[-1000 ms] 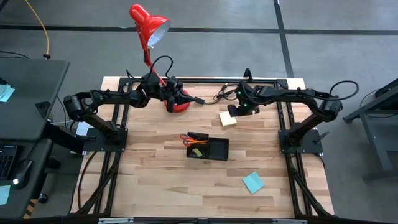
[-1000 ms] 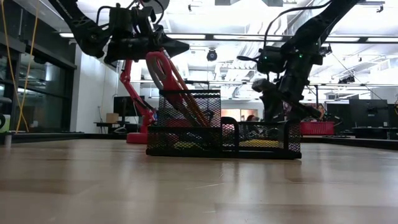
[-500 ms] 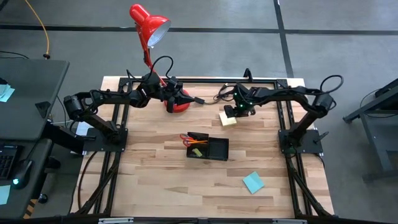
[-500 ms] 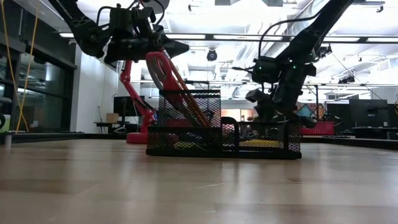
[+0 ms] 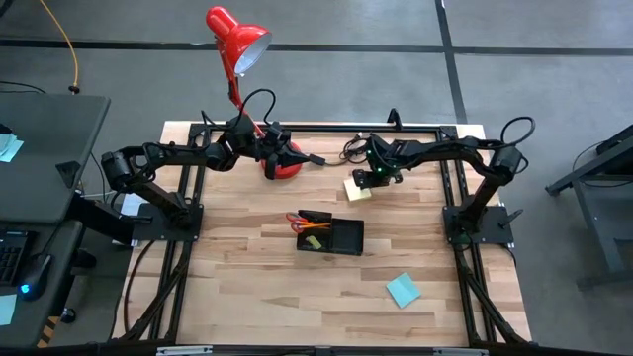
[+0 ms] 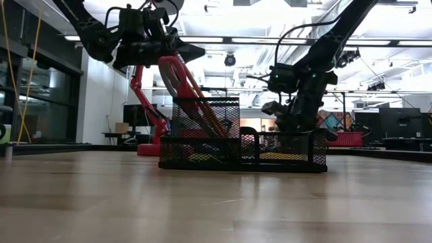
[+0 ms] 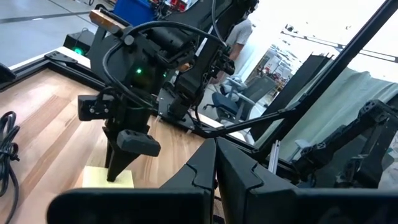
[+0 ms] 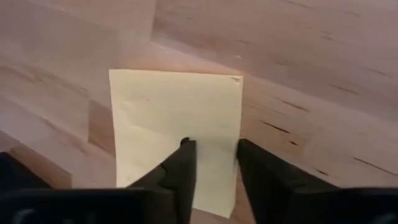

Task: Pick and place office supplies into organizer
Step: Put the yellow sticky notes into the black desk organizer

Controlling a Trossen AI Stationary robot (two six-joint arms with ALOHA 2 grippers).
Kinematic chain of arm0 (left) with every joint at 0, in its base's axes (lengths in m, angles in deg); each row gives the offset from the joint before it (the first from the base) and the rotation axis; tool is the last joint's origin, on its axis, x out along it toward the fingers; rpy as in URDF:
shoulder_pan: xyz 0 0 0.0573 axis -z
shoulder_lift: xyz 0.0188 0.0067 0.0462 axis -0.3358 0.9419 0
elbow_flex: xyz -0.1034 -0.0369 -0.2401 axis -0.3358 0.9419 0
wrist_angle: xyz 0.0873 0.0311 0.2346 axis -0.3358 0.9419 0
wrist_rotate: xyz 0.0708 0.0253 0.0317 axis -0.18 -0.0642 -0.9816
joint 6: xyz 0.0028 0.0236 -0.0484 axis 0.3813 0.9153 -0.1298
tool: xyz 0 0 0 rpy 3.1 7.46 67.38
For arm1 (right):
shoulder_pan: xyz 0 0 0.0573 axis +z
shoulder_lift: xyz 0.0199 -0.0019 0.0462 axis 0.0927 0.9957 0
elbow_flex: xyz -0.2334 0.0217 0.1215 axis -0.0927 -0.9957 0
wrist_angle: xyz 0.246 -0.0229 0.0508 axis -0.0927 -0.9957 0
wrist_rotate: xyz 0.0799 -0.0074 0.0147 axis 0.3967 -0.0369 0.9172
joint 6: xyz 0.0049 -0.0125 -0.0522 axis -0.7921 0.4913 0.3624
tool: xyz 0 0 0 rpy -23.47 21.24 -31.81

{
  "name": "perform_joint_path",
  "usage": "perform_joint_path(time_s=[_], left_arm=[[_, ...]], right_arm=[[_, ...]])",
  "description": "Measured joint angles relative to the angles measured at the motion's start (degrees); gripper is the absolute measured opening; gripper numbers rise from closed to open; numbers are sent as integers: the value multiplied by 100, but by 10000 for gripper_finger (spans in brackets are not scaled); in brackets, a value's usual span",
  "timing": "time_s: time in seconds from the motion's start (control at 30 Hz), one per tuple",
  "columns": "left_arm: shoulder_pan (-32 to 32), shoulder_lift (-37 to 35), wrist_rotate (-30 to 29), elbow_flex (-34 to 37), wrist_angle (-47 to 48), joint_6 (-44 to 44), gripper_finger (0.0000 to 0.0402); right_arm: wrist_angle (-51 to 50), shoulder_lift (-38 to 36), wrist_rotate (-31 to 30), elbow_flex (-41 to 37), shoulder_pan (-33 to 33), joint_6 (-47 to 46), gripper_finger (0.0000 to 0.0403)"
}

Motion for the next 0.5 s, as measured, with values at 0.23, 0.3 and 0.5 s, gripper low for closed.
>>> perform_joint_path(time_s=[0.23, 0.3, 0.5], left_arm=[[0, 0, 14, -1, 289, 110, 3], [0, 0, 16, 0, 388, 172, 3], [0, -1, 17, 0, 527, 298, 3]], right_arm=[[617, 113, 355, -57, -98, 201, 11], [871, 73, 404, -94, -132, 56, 6], [1621, -82, 346, -120, -159, -467, 1]])
